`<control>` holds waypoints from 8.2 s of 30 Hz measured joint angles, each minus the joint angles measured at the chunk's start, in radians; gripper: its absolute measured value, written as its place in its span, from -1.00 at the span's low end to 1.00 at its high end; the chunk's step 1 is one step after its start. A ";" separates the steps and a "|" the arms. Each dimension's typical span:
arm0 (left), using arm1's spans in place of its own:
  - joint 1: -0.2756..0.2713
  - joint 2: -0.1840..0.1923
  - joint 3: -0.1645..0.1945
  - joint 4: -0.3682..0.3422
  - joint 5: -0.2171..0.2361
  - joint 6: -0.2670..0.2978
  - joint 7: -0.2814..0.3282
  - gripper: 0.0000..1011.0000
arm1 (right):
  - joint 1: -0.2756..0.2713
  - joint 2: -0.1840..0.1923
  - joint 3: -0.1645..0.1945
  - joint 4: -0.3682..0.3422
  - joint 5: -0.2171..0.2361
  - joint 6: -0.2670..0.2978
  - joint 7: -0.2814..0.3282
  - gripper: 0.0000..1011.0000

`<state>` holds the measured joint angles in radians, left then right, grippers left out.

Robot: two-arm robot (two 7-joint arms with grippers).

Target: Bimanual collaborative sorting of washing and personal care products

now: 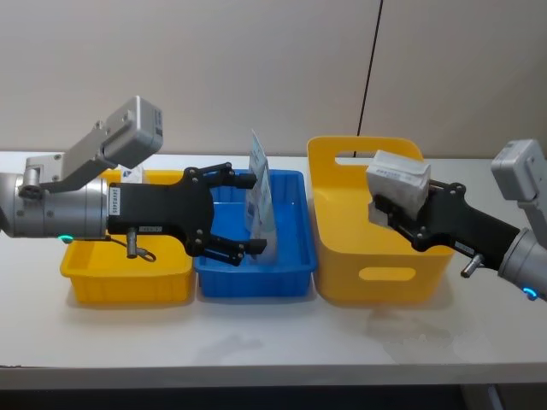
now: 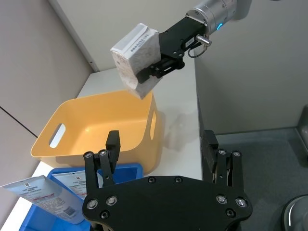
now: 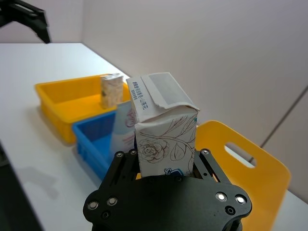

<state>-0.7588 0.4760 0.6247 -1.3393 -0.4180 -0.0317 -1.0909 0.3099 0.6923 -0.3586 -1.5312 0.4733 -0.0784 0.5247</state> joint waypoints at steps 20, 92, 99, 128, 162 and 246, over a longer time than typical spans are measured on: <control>0.000 0.000 0.000 0.000 0.000 0.000 0.000 0.98 | -0.081 -0.094 0.044 -0.052 -0.118 0.092 -0.341 -0.30; 0.000 0.000 0.000 0.000 0.000 0.000 0.000 0.98 | 0.075 -0.544 -0.012 0.232 -0.421 0.224 -1.007 -0.30; 0.000 0.000 0.000 0.000 0.000 0.000 0.000 0.98 | 0.076 -0.546 -0.012 0.233 -0.422 0.224 -1.009 -0.31; 0.000 0.000 0.000 0.000 0.000 0.000 0.000 0.98 | 0.092 -0.525 -0.043 0.231 -0.383 0.207 -0.868 -0.30; 0.000 0.000 0.000 0.000 0.000 0.000 0.000 0.98 | 0.189 -0.559 -0.034 0.385 -0.396 0.201 -0.810 -0.31; 0.000 0.000 0.000 0.000 0.000 0.000 0.000 0.98 | -0.182 -0.469 -0.048 -0.148 -0.389 0.334 -0.635 0.98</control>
<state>-0.7588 0.4760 0.6247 -1.3392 -0.4180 -0.0317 -1.0909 0.1282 0.2230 -0.4070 -1.6793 0.0844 0.2557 -0.1098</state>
